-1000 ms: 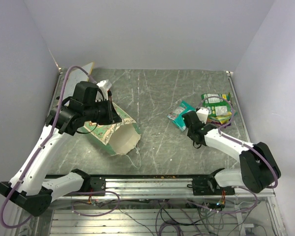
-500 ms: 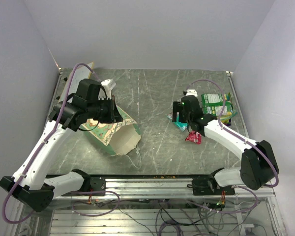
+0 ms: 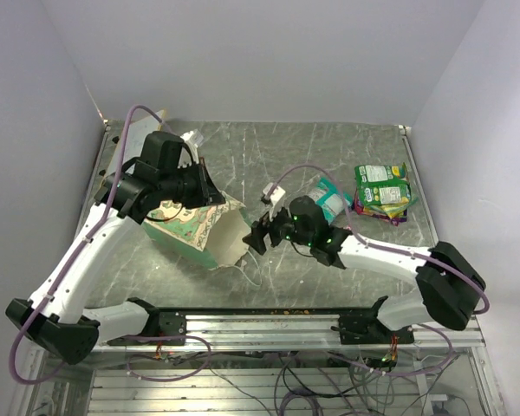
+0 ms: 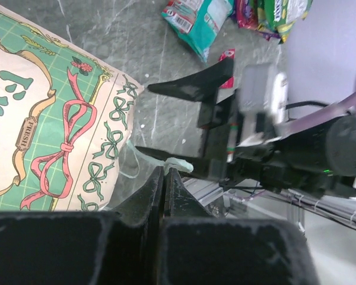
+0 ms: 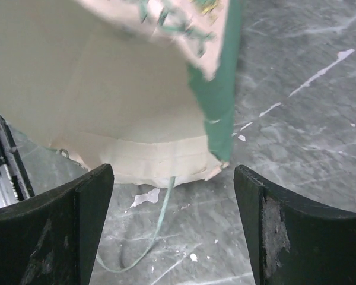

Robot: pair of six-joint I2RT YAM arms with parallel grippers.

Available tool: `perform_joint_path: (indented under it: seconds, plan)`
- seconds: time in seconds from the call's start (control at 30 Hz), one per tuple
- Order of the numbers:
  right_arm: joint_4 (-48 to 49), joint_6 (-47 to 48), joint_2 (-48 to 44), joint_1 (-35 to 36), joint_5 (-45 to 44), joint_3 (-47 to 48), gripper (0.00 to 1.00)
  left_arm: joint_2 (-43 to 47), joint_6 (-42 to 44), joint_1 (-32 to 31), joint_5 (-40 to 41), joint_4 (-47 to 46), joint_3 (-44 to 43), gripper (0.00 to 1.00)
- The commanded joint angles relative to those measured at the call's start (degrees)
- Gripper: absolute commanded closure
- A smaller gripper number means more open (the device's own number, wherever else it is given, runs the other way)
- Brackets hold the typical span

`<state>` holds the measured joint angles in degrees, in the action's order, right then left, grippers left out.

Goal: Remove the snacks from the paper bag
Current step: Place the snack at the center of the board, then adjust the paper bag at the center of the board.

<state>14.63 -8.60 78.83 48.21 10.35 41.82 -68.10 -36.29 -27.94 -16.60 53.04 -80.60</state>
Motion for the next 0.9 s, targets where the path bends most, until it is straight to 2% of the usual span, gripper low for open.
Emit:
perform_joint_path:
  seconds: [0.0, 0.13, 0.23, 0.3, 0.5, 0.77, 0.87]
  plan:
    - [16.0, 4.8, 4.7, 1.9, -1.1, -4.1, 0.18, 3.4, -4.4, 0.2, 0.9, -5.3, 3.3, 0.93]
    - [9.1, -1.3, 9.4, 2.1, -7.9, 3.8, 0.18, 2.8, -6.1, 0.3, 0.4, -2.9, 3.2, 0.93]
    - [10.3, -5.3, 9.1, 2.2, -11.1, 3.9, 0.18, 1.8, -5.8, 0.3, -0.5, -1.7, 1.8, 0.93]
    - [12.1, -3.7, 8.4, 2.2, -11.0, 3.0, 0.18, 2.5, -6.3, 0.3, 1.5, -2.4, 2.0, 0.93]
    - [-0.7, -2.6, 10.7, 2.1, -14.7, 9.6, 0.18, 2.4, -7.5, 0.3, 1.5, -3.0, 0.5, 0.93]
    - [-1.3, -5.7, 6.9, 1.6, -16.7, 6.9, 0.18, 1.1, -5.8, 0.9, 2.8, -1.9, -2.3, 0.93]
    - [-1.1, -7.0, 5.8, 0.8, -14.7, 5.9, 0.18, 1.3, -3.7, 1.1, 6.4, 0.7, -5.5, 0.93]
